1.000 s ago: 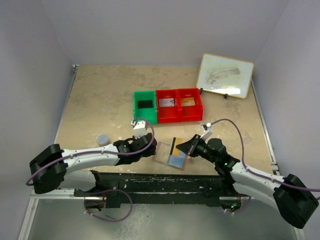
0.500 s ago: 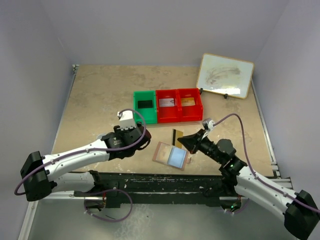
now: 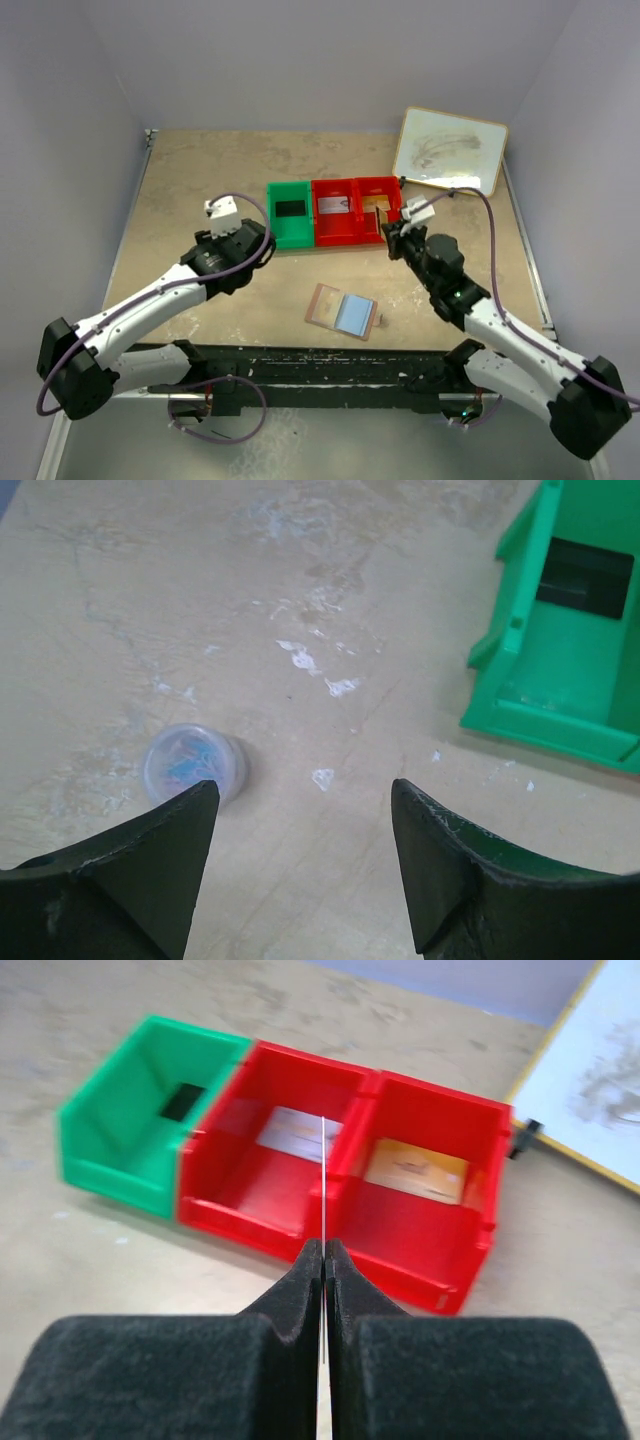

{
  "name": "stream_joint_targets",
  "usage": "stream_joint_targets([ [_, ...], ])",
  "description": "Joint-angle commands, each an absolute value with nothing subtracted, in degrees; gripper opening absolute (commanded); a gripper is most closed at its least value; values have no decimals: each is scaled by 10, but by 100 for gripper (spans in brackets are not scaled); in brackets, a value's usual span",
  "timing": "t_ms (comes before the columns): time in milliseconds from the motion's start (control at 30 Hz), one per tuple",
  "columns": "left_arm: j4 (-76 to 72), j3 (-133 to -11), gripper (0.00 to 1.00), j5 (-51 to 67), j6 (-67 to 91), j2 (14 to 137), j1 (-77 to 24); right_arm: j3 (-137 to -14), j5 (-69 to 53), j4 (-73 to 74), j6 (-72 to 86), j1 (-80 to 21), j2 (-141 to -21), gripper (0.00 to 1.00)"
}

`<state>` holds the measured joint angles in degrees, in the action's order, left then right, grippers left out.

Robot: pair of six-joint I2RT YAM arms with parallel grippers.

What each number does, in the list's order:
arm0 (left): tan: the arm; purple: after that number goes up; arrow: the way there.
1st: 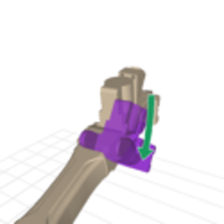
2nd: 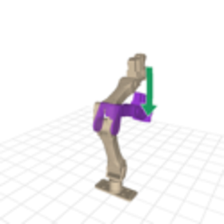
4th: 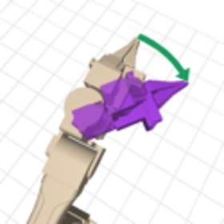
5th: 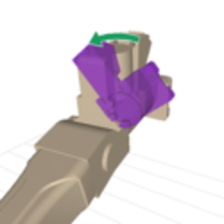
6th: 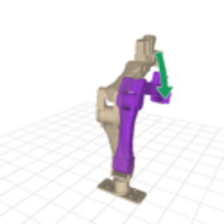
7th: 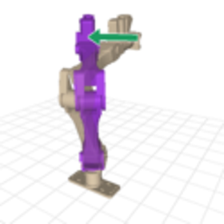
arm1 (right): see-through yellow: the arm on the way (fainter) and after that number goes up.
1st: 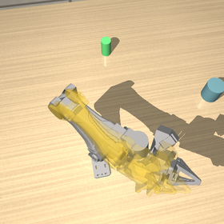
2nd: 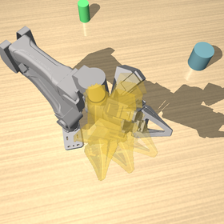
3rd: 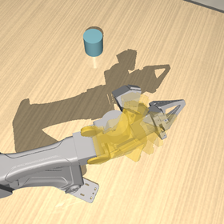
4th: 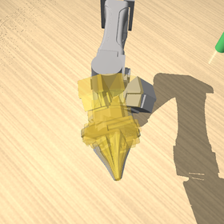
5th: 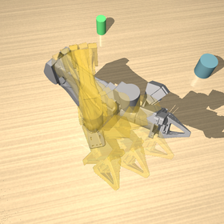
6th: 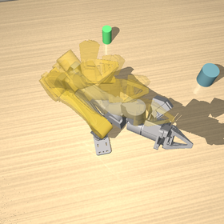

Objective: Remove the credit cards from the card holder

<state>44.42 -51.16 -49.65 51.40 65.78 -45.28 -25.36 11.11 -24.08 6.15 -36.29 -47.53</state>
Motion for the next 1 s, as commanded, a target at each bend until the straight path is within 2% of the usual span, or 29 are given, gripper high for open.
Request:
stream_joint_targets([
  [0, 419, -506, 68, -484, 456, 602, -413, -335, 46, -212, -38, -289, -554, 0],
  [167, 417, -498, 69, -504, 425, 549, -413, -419, -58, -163, -80, -220, -623, 0],
  [300, 414, -501, 69, -521, 419, 534, -413, -526, -62, -66, -114, -202, -715, 0],
  [500, 424, -514, 69, -522, 406, 559, -413, -550, -85, -75, -211, -200, -765, 0],
  [667, 438, -523, 69, -537, 408, 567, -413, -644, -78, 29, -294, -200, -835, 0],
  [967, 440, -524, 69, -538, 403, 546, -413, -686, -83, 28, -373, -200, -915, 0],
])
